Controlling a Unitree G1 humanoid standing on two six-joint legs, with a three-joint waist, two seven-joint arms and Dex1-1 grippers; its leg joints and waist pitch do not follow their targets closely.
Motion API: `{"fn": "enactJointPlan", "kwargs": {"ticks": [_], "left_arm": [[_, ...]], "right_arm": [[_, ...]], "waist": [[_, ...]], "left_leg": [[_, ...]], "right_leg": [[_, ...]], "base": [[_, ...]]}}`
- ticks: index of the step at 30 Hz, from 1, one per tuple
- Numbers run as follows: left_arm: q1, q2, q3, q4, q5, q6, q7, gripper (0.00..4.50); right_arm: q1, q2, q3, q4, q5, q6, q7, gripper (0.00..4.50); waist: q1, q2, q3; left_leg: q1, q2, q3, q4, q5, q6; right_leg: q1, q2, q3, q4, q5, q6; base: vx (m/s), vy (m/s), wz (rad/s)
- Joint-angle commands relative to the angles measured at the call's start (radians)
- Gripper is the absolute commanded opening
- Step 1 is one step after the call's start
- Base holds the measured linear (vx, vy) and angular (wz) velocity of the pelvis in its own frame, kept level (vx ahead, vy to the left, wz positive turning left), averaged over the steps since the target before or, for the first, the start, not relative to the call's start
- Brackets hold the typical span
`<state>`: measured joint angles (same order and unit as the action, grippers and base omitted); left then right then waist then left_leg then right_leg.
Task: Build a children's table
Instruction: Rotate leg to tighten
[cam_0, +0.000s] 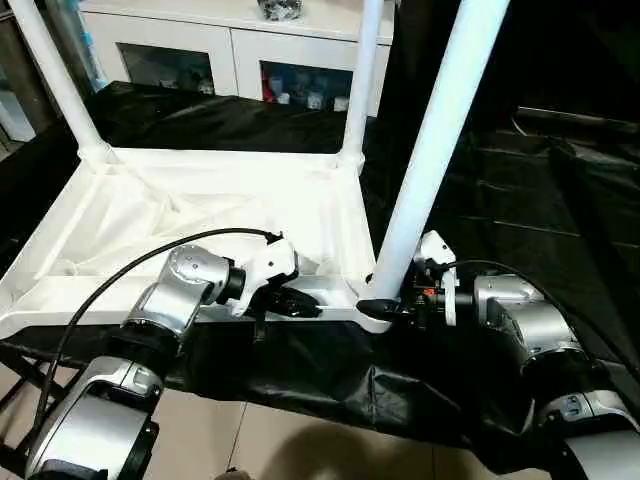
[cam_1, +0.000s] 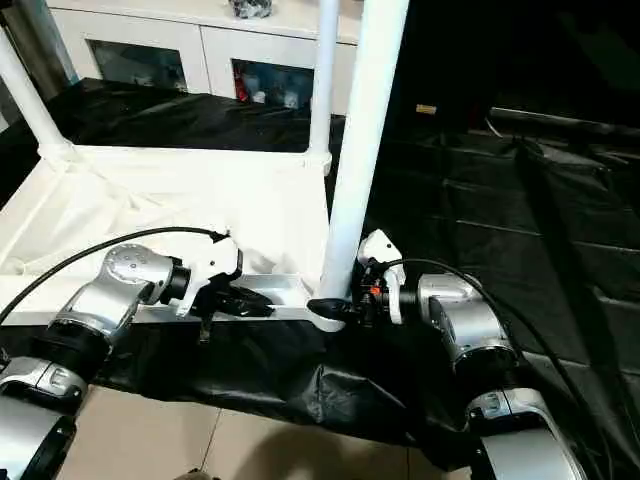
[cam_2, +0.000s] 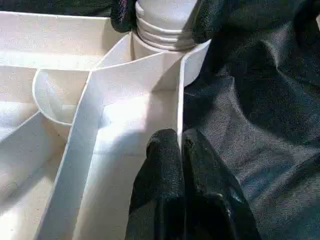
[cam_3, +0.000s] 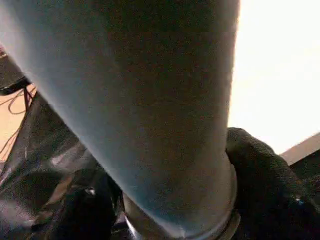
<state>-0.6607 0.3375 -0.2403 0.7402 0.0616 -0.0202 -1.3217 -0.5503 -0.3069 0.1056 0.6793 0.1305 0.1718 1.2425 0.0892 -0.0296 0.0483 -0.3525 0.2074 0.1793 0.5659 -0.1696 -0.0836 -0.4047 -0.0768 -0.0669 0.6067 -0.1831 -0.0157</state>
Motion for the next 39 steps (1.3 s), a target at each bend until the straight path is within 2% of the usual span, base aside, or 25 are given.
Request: {"fn": "enactJointPlan", "kwargs": {"ticks": [1, 2, 3, 6, 7, 8, 9, 11, 12, 13, 15, 18, 20, 21, 23, 24, 25, 26, 27, 29, 33, 36, 39], "left_arm": [[-0.003, -0.023, 0.013, -0.02, -0.018, 0.013, 0.069, 0.0], [-0.001, -0.031, 0.02, -0.024, -0.018, 0.02, 0.091, 0.0], [0.0, -0.035, 0.023, -0.026, -0.017, 0.024, 0.103, 0.0], [0.005, -0.05, 0.033, -0.037, -0.015, 0.044, 0.144, 0.0], [0.011, -0.064, 0.036, -0.05, -0.012, 0.062, 0.176, 0.0], [0.014, -0.069, 0.036, -0.056, -0.01, 0.067, 0.187, 0.0], [0.015, -0.071, 0.036, -0.058, -0.009, 0.07, 0.191, 0.0], [0.03, -0.097, 0.031, -0.086, 0.006, 0.105, 0.255, 0.0], [0.033, -0.105, 0.03, -0.09, 0.011, 0.113, 0.273, 0.0], [0.039, -0.128, 0.03, -0.096, 0.026, 0.132, 0.331, 0.0], [0.051, -0.164, 0.026, -0.099, 0.038, 0.147, 0.397, 0.0], [0.064, -0.194, 0.02, -0.112, 0.04, 0.157, 0.433, 0.0], [0.071, -0.204, 0.017, -0.124, 0.038, 0.162, 0.441, 0.0], [0.08, -0.206, 0.014, -0.149, 0.033, 0.174, 0.439, 0.0], [0.087, -0.188, 0.013, -0.172, 0.031, 0.176, 0.417, 0.0], [0.09, -0.177, 0.014, -0.181, 0.028, 0.173, 0.401, 0.0], [0.093, -0.16, 0.014, -0.187, 0.024, 0.166, 0.379, 0.0], [0.096, -0.147, 0.015, -0.192, 0.021, 0.158, 0.36, 0.0], [0.103, -0.122, 0.017, -0.201, 0.01, 0.149, 0.321, 0.0], [0.112, -0.097, 0.019, -0.212, -0.005, 0.136, 0.276, 0.0], [0.129, -0.04, 0.017, -0.244, -0.038, 0.132, 0.166, 0.0], [0.12, 0.001, 0.015, -0.233, -0.034, 0.135, 0.113, 0.0], [0.112, 0.024, 0.014, -0.218, -0.036, 0.126, 0.081, 0.0]], "right_arm": [[0.011, 0.059, 0.047, -0.005, 0.016, 0.012, 0.013, 2.7], [0.004, 0.073, 0.03, 0.011, 0.012, 0.017, -0.031, 2.68], [0.001, 0.08, 0.022, 0.019, 0.009, 0.017, -0.055, 2.68], [-0.012, 0.109, -0.005, 0.064, -0.011, -0.013, -0.175, 2.66], [-0.027, 0.141, -0.034, 0.105, -0.02, -0.021, -0.295, 2.66], [-0.033, 0.155, -0.047, 0.121, -0.022, -0.019, -0.345, 2.66], [-0.034, 0.158, -0.049, 0.124, -0.022, -0.02, -0.356, 2.66], [-0.047, 0.216, -0.085, 0.177, -0.026, -0.038, -0.521, 2.65], [-0.049, 0.228, -0.089, 0.187, -0.029, -0.044, -0.554, 2.65], [-0.051, 0.258, -0.088, 0.21, -0.048, -0.061, -0.638, 2.65], [-0.058, 0.293, -0.077, 0.24, -0.087, -0.091, -0.741, 2.65], [-0.066, 0.318, -0.064, 0.259, -0.108, -0.119, -0.775, 2.65], [-0.07, 0.329, -0.069, 0.263, -0.101, -0.129, -0.764, 3.21], [-0.075, 0.336, -0.088, 0.258, -0.073, -0.131, -0.726, 3.35], [-0.075, 0.324, -0.09, 0.248, -0.056, -0.133, -0.677, 3.44], [-0.073, 0.313, -0.083, 0.242, -0.053, -0.135, -0.648, 3.44], [-0.065, 0.294, -0.068, 0.226, -0.051, -0.137, -0.592, 3.57], [-0.06, 0.278, -0.056, 0.216, -0.05, -0.14, -0.55, 3.7], [-0.043, 0.244, -0.038, 0.185, -0.04, -0.142, -0.458, 3.79], [-0.027, 0.212, -0.023, 0.154, -0.03, -0.144, -0.372, 3.84], [0.009, 0.132, 0.016, 0.081, -0.002, -0.112, -0.174, 3.84], [0.022, 0.076, 0.033, 0.05, 0.003, -0.095, -0.061, 3.84], [0.03, 0.046, 0.044, 0.036, 0.005, -0.087, 0.009, 3.84]], "waist": [[0.001, -0.013, -0.057], [0.002, -0.014, -0.056], [0.001, -0.009, -0.054], [-0.009, -0.015, -0.051], [-0.014, -0.019, -0.05], [-0.018, -0.017, -0.05], [-0.028, -0.02, -0.048], [-0.034, -0.023, -0.048], [-0.039, -0.023, -0.047], [-0.043, -0.026, -0.049], [-0.045, -0.024, -0.047], [-0.046, -0.024, -0.048], [-0.046, -0.023, -0.05], [-0.046, -0.022, -0.05], [-0.046, -0.022, -0.052], [-0.046, -0.022, -0.051], [-0.044, -0.01, -0.052], [-0.045, -0.011, -0.053], [-0.045, -0.013, -0.056], [-0.045, -0.016, -0.056], [-0.04, -0.013, -0.057], [-0.032, -0.009, -0.055], [-0.024, -0.003, -0.055]], "left_leg": [[0.001, 0.028, 0.002, -0.058, -0.217, 0.049], [0.0, 0.028, 0.001, -0.059, -0.215, 0.048], [0.002, 0.029, 0.001, -0.061, -0.225, 0.041], [0.004, 0.028, -0.005, -0.065, -0.268, 0.017], [0.004, 0.029, -0.007, -0.068, -0.274, 0.007], [0.006, 0.029, -0.008, -0.069, -0.282, 0.001], [0.001, 0.026, -0.011, -0.072, -0.291, -0.007], [0.008, 0.026, -0.009, -0.069, -0.308, -0.003], [0.005, 0.026, -0.011, -0.07, -0.308, -0.004], [0.003, 0.025, -0.011, -0.069, -0.302, -0.005], [0.008, 0.025, -0.009, -0.069, -0.301, -0.007], [0.005, 0.022, -0.007, -0.067, -0.298, 0.005], [0.003, 0.024, -0.007, -0.067, -0.296, 0.014], [0.002, 0.023, -0.006, -0.067, -0.294, 0.02], [0.001, 0.023, -0.006, -0.067, -0.296, 0.024], [-0.001, 0.024, -0.006, -0.067, -0.29, 0.026], [0.0, 0.023, -0.007, -0.067, -0.289, 0.026], [0.0, 0.023, -0.006, -0.067, -0.289, 0.028], [-0.003, 0.023, -0.005, -0.065, -0.27, 0.036], [-0.007, 0.023, -0.004, -0.063, -0.253, 0.052], [-0.003, 0.024, -0.002, -0.061, -0.223, 0.072], [-0.002, 0.028, -0.001, -0.062, -0.226, 0.065], [0.005, 0.03, 0.001, -0.06, -0.246, 0.054]], "right_leg": [[0.05, -0.063, 0.043, -0.075, -0.248, -0.208], [0.05, -0.065, 0.044, -0.075, -0.255, -0.206], [0.046, -0.065, 0.044, -0.078, -0.279, -0.2], [0.043, -0.069, 0.045, -0.085, -0.368, -0.174], [0.041, -0.07, 0.046, -0.087, -0.385, -0.167], [0.038, -0.071, 0.046, -0.088, -0.392, -0.168], [0.043, -0.069, 0.043, -0.088, -0.408, -0.161], [0.035, -0.069, 0.045, -0.096, -0.437, -0.151], [0.035, -0.071, 0.047, -0.094, -0.444, -0.15], [0.037, -0.07, 0.046, -0.094, -0.449, -0.142], [0.032, -0.068, 0.046, -0.097, -0.451, -0.14], [0.033, -0.065, 0.048, -0.097, -0.422, -0.142], [0.035, -0.065, 0.048, -0.094, -0.399, -0.144], [0.035, -0.064, 0.049, -0.093, -0.388, -0.147], [0.037, -0.063, 0.048, -0.093, -0.38, -0.149], [0.038, -0.063, 0.049, -0.091, -0.365, -0.153], [0.04, -0.063, 0.049, -0.089, -0.35, -0.159], [0.041, -0.062, 0.049, -0.09, -0.335, -0.163], [0.046, -0.06, 0.049, -0.084, -0.281, -0.176], [0.05, -0.06, 0.048, -0.08, -0.241, -0.192], [0.052, -0.059, 0.047, -0.078, -0.215, -0.213], [0.052, -0.056, 0.045, -0.076, -0.218, -0.221], [0.048, -0.056, 0.046, -0.074, -0.207, -0.232]], "base": [[0.0, 0.0, 0.0], [0.0, 0.0, 0.0], [0.0, 0.0, 0.0], [0.0, 0.0, 0.0], [0.0, 0.0, 0.0], [0.0, 0.0, 0.0], [0.0, 0.0, 0.0], [0.0, 0.0, 0.0], [0.0, 0.0, 0.0], [0.0, 0.0, 0.0], [0.0, 0.0, 0.0], [0.0, 0.0, 0.0], [0.0, 0.0, 0.0], [0.0, 0.0, 0.0], [0.0, 0.0, 0.0], [0.0, 0.0, 0.0], [0.0, 0.0, 0.0], [0.0, 0.0, 0.0], [0.0, 0.0, 0.0], [0.0, 0.0, 0.0], [0.0, 0.0, 0.0], [0.0, 0.0, 0.0], [0.0, 0.0, 0.0]]}}
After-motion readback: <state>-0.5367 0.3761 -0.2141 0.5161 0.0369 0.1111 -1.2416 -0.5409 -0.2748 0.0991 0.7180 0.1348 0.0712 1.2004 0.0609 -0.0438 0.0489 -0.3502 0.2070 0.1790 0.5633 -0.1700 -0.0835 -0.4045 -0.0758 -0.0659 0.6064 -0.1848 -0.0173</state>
